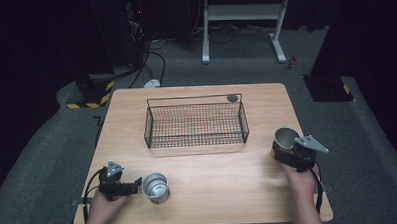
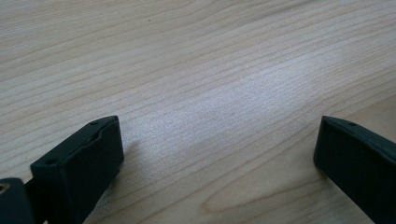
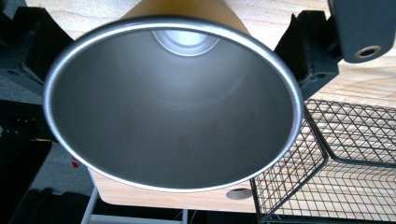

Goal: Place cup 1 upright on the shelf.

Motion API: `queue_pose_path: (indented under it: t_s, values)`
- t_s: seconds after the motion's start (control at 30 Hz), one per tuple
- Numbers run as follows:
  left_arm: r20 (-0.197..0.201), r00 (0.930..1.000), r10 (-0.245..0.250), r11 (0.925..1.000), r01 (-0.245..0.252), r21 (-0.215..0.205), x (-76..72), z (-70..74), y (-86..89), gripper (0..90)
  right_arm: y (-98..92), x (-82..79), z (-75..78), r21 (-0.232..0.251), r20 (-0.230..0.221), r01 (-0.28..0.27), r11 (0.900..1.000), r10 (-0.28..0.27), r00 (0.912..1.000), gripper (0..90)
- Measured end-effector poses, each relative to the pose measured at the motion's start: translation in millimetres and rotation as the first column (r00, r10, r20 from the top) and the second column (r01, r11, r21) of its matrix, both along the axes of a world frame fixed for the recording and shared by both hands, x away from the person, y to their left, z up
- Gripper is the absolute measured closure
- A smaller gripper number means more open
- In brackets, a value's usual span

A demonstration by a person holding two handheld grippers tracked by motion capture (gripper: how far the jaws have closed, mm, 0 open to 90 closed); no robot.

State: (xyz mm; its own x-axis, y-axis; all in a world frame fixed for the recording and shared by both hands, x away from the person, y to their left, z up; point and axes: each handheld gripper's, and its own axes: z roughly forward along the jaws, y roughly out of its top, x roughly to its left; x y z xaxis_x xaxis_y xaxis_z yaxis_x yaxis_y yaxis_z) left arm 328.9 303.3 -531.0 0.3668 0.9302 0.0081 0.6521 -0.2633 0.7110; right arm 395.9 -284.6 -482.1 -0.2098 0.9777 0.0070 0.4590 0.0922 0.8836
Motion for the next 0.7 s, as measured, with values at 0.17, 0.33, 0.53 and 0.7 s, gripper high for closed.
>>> queue_pose_path:
  t_s: [0.17, 0.33, 0.53, 0.7]
  values:
    - [0.000, 1.0000, 0.001, 1.0000, -0.001, -0.001, -0.1, -0.1, -0.1, 1.9, 0.3, -0.1, -1.0, 0.013, 0.013, 0.000, 1.000, 0.000, 0.9999, 10.4]
    - [0.000, 1.0000, 0.001, 1.0000, -0.001, -0.001, -0.1, 0.0, -0.1, 1.9, 1.1, 1.7, -3.2, 0.028, 0.016, 0.001, 1.000, -0.002, 0.9999, 9.6]
    - [0.000, 1.0000, 0.000, 1.0000, 0.000, 0.001, 0.0, 0.1, 0.1, 1.9, 0.5, -0.2, -1.7, 0.023, 0.032, -0.002, 1.000, 0.002, 0.9995, 13.1]
    - [0.000, 1.0000, -0.001, 1.0000, 0.001, 0.002, 0.0, 0.1, 0.2, 1.9, 0.2, -1.7, -1.1, 0.011, 0.031, -0.001, 1.000, 0.001, 0.9995, 13.7]
